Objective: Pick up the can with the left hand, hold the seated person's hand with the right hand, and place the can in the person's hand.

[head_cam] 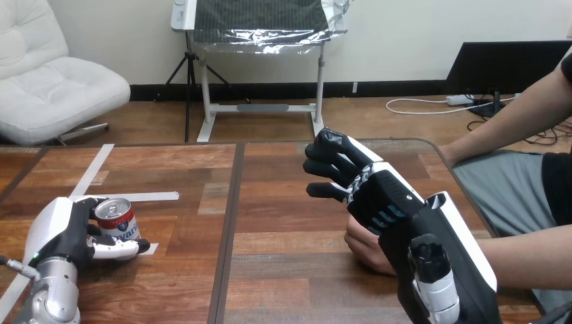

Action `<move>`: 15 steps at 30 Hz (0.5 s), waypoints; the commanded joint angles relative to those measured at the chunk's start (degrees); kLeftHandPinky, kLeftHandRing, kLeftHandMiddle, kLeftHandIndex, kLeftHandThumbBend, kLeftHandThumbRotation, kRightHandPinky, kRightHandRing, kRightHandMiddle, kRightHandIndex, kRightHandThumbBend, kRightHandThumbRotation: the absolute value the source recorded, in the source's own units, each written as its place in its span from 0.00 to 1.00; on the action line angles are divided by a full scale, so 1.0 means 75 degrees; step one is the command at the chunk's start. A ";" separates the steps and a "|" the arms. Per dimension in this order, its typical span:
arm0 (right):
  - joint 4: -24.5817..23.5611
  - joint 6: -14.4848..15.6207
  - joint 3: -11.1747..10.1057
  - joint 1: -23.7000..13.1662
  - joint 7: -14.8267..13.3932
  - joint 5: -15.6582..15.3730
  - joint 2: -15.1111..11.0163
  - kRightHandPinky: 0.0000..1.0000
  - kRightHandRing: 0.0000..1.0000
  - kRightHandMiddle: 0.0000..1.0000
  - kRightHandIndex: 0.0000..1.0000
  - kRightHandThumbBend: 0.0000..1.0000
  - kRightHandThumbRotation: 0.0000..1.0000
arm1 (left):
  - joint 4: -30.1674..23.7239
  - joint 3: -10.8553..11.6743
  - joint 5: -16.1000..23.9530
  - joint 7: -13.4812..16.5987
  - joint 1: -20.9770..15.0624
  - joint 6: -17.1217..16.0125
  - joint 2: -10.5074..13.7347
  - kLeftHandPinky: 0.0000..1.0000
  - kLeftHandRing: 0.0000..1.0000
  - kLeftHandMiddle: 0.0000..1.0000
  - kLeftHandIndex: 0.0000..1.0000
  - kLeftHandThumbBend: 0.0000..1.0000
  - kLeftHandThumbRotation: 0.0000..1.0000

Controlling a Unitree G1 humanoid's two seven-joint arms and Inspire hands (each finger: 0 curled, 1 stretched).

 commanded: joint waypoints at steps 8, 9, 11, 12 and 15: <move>-0.0317 -0.0003 -0.0055 -0.0236 -0.0025 0.0107 0.0034 0.81 0.87 0.89 0.89 0.80 1.00 | -0.0112 -0.0053 0.0082 0.0271 -0.0639 0.0033 -0.0014 0.54 0.62 0.66 0.68 0.81 0.16; -0.0315 -0.0007 -0.0056 -0.0235 -0.0022 0.0112 0.0031 0.81 0.87 0.89 0.89 0.80 1.00 | -0.0107 -0.0052 0.0082 0.0279 -0.0641 0.0031 -0.0017 0.54 0.62 0.65 0.68 0.81 0.15; -0.0325 0.0007 -0.0054 -0.0233 -0.0008 0.0132 0.0017 0.81 0.88 0.89 0.90 0.80 1.00 | -0.0102 -0.0043 0.0072 0.0304 -0.0638 -0.0004 -0.0021 0.54 0.62 0.65 0.68 0.81 0.15; -0.0330 0.0012 -0.0053 -0.0232 -0.0005 0.0137 0.0013 0.81 0.88 0.89 0.90 0.80 1.00 | -0.0102 -0.0040 0.0069 0.0311 -0.0637 -0.0014 -0.0022 0.53 0.61 0.65 0.67 0.81 0.14; -0.0331 0.0019 -0.0046 -0.0223 0.0001 0.0189 0.0018 0.81 0.88 0.89 0.90 0.80 1.00 | -0.0085 -0.0050 0.0080 0.0337 -0.0647 -0.0018 -0.0022 0.52 0.61 0.64 0.67 0.80 0.13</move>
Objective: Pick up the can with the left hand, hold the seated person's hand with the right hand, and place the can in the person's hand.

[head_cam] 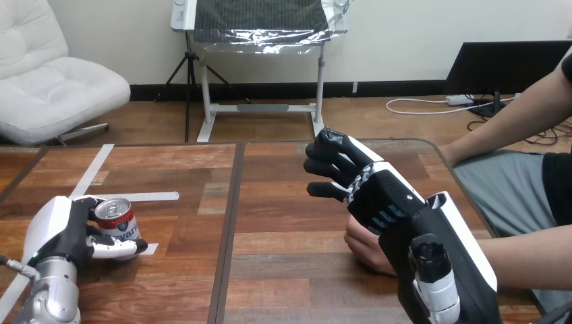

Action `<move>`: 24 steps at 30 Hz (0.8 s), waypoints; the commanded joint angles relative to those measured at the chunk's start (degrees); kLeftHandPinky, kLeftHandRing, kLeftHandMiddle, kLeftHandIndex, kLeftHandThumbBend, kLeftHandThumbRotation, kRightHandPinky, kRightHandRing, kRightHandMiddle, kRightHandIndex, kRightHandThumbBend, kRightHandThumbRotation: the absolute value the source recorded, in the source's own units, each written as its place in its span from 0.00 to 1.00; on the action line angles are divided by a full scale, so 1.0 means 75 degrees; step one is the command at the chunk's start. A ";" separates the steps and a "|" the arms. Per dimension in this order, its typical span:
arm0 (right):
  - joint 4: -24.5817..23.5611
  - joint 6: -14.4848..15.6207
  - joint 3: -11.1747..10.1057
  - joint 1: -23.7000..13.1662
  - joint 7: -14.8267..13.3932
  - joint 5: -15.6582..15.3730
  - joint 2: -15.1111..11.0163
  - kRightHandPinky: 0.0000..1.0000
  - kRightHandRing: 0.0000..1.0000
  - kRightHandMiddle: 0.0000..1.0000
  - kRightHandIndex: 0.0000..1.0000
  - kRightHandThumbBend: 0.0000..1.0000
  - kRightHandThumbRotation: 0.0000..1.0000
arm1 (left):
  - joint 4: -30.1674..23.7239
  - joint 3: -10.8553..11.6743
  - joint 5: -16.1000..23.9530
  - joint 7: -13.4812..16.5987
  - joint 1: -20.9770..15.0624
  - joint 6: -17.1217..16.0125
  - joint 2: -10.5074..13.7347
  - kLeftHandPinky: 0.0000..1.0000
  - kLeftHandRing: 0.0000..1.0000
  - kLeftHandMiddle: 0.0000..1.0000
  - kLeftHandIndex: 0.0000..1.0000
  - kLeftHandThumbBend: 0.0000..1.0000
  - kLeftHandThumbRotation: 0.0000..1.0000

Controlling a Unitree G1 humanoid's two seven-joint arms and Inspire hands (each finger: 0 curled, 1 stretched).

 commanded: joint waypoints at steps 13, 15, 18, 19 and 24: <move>-0.0385 0.0079 -0.0063 -0.0191 -0.0012 0.0158 0.0015 0.84 0.90 0.90 0.90 0.82 1.00 | -0.0018 0.0024 -0.0063 0.0244 -0.0680 -0.0027 -0.0053 0.49 0.57 0.61 0.64 0.78 0.09; -0.0393 0.0093 -0.0057 -0.0188 -0.0001 0.0185 0.0011 0.85 0.90 0.90 0.90 0.81 1.00 | -0.0018 0.0023 -0.0060 0.0255 -0.0683 -0.0014 -0.0054 0.49 0.56 0.60 0.63 0.77 0.08; -0.0385 0.0072 -0.0056 -0.0193 0.0005 0.0178 0.0016 0.85 0.90 0.90 0.90 0.81 1.00 | -0.0031 0.0040 -0.0077 0.0251 -0.0676 -0.0020 -0.0055 0.50 0.56 0.60 0.63 0.76 0.07; -0.0388 0.0075 -0.0059 -0.0197 0.0007 0.0171 0.0011 0.86 0.90 0.90 0.90 0.81 1.00 | -0.0073 0.0055 -0.0094 0.0252 -0.0664 -0.0018 -0.0061 0.50 0.56 0.60 0.63 0.76 0.07; -0.0383 0.0066 -0.0064 -0.0208 0.0006 0.0160 0.0013 0.86 0.90 0.90 0.90 0.81 1.00 | -0.0160 0.0098 -0.0135 0.0270 -0.0630 -0.0059 -0.0072 0.50 0.54 0.58 0.61 0.75 0.04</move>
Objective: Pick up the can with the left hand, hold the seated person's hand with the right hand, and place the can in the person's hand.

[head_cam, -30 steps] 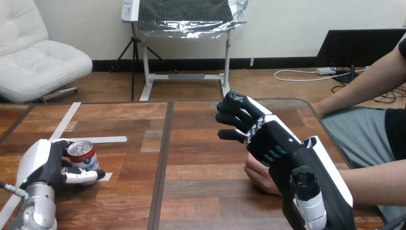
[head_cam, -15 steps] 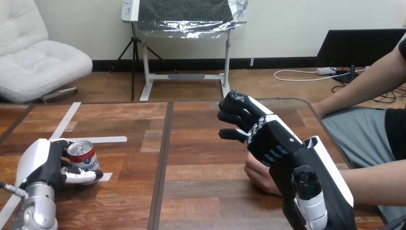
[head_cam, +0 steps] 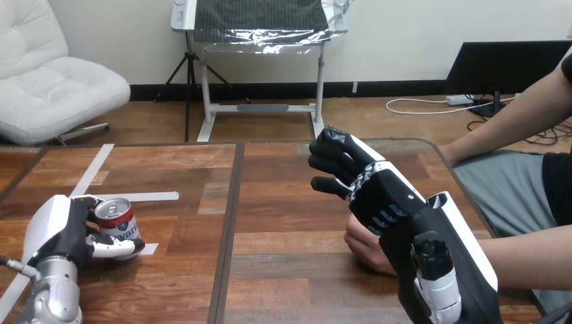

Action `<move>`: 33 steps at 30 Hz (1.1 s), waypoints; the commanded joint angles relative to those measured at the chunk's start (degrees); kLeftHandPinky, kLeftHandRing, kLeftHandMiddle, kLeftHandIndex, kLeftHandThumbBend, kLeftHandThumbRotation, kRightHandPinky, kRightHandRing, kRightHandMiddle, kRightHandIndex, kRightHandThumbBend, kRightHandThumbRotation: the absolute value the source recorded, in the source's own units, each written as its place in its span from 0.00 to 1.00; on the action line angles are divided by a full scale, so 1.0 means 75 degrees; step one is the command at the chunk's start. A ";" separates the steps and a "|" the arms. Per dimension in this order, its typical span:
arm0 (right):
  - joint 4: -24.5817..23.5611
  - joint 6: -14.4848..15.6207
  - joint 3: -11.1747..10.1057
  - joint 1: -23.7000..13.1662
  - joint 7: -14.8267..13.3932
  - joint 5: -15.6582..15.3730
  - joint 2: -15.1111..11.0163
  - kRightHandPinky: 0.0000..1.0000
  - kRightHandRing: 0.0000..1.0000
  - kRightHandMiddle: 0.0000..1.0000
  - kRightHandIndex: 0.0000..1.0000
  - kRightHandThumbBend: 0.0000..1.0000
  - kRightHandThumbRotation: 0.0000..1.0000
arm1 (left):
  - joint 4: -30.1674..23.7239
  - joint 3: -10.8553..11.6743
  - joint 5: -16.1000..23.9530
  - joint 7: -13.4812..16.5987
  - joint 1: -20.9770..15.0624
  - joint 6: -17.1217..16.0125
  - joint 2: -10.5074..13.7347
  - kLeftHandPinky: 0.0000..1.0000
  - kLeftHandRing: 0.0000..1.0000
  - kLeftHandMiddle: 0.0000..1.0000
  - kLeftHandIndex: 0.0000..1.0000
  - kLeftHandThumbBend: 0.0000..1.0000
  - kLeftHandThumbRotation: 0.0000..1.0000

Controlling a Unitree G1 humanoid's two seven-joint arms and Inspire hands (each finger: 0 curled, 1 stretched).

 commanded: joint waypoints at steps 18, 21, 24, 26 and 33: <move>-0.0305 -0.0060 -0.0076 -0.0231 -0.0008 0.0102 0.0028 0.87 0.89 0.89 0.90 0.81 1.00 | -0.0182 0.0081 -0.0110 0.0307 -0.0610 -0.0080 -0.0074 0.46 0.50 0.54 0.56 0.72 0.01; -0.0299 -0.0056 -0.0067 -0.0233 0.0009 0.0156 0.0029 0.87 0.89 0.89 0.90 0.81 1.00 | -0.0179 0.0095 -0.0126 0.0341 -0.0609 -0.0094 -0.0090 0.45 0.49 0.53 0.55 0.72 0.00; -0.0284 -0.0075 -0.0068 -0.0239 0.0008 0.0160 0.0037 0.87 0.89 0.89 0.90 0.81 1.00 | -0.0110 0.0093 -0.0131 0.0357 -0.0631 -0.0093 -0.0099 0.43 0.48 0.52 0.54 0.72 0.00; -0.0291 -0.0061 -0.0069 -0.0230 0.0001 0.0157 0.0037 0.87 0.89 0.89 0.90 0.81 1.00 | -0.0097 0.0072 -0.0104 0.0390 -0.0638 -0.0076 -0.0101 0.42 0.48 0.52 0.54 0.72 0.00; -0.0298 -0.0047 -0.0072 -0.0229 0.0003 0.0154 0.0029 0.87 0.89 0.89 0.90 0.81 1.00 | -0.0119 0.0036 -0.0058 0.0445 -0.0646 0.0014 -0.0118 0.40 0.46 0.50 0.53 0.72 0.00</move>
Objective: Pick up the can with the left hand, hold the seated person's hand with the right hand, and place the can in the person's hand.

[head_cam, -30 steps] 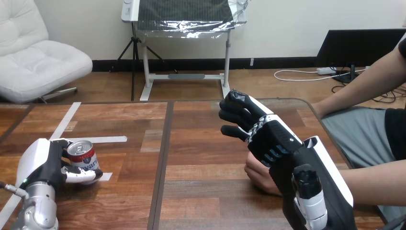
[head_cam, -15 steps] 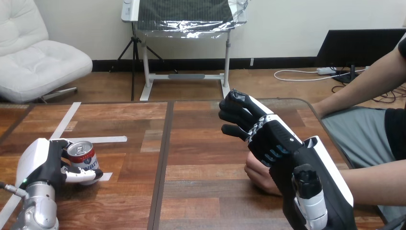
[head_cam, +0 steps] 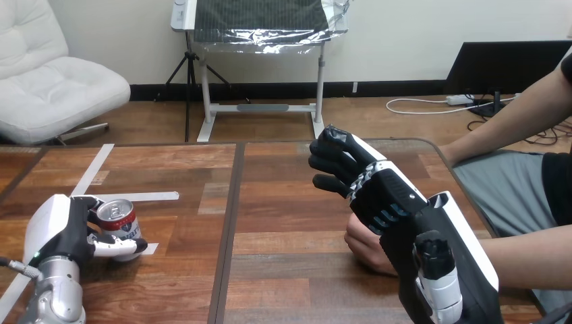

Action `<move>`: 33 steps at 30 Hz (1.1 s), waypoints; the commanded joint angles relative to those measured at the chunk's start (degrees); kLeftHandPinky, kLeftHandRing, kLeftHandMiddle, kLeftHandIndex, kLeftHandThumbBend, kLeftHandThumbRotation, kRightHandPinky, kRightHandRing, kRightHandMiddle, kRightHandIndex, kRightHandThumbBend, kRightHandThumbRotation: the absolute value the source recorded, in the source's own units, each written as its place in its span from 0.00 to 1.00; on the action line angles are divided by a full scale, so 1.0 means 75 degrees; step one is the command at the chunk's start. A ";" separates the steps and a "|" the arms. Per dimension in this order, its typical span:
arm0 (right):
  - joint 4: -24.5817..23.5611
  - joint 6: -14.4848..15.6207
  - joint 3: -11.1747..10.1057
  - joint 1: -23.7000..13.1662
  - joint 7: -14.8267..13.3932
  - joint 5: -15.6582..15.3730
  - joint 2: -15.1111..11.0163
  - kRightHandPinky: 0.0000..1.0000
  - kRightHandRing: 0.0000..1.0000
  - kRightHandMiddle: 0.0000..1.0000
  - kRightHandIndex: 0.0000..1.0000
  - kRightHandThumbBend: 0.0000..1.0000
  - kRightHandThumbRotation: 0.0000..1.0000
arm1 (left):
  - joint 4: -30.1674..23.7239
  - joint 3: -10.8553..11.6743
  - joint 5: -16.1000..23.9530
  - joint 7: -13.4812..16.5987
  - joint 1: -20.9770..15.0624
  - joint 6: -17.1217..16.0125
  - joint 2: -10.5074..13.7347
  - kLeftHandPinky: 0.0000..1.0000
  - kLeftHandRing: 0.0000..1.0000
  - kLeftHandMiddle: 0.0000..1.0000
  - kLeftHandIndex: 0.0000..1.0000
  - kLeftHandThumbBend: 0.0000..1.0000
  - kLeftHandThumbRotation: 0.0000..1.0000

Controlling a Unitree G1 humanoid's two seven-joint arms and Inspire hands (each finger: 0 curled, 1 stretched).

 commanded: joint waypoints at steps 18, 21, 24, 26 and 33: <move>-0.0313 -0.0046 -0.0063 -0.0210 -0.0022 0.0054 0.0033 0.87 0.90 0.90 0.90 0.81 1.00 | -0.0061 -0.0041 0.0094 0.0605 -0.0608 -0.0167 -0.0066 0.27 0.33 0.40 0.48 0.71 0.00; -0.0289 -0.0087 -0.0069 -0.0212 -0.0031 0.0016 0.0045 0.87 0.90 0.90 0.90 0.81 1.00 | -0.0062 -0.0049 0.0103 0.0617 -0.0598 -0.0190 -0.0066 0.27 0.32 0.39 0.47 0.72 0.00; -0.0255 -0.0091 -0.0067 -0.0224 -0.0013 0.0048 0.0043 0.87 0.90 0.90 0.90 0.80 1.00 | -0.0059 -0.0038 0.0084 0.0615 -0.0590 -0.0235 -0.0067 0.27 0.32 0.39 0.47 0.72 0.00; -0.0246 -0.0092 -0.0056 -0.0225 -0.0003 0.0060 0.0044 0.87 0.90 0.90 0.90 0.80 1.00 | -0.0072 -0.0021 0.0062 0.0616 -0.0571 -0.0289 -0.0066 0.27 0.32 0.38 0.46 0.73 0.00; -0.0241 -0.0093 -0.0064 -0.0220 -0.0032 -0.0033 0.0048 0.87 0.89 0.89 0.90 0.79 1.00 | -0.0155 -0.0049 0.0090 0.0599 -0.0524 -0.0331 -0.0042 0.31 0.33 0.38 0.46 0.74 0.00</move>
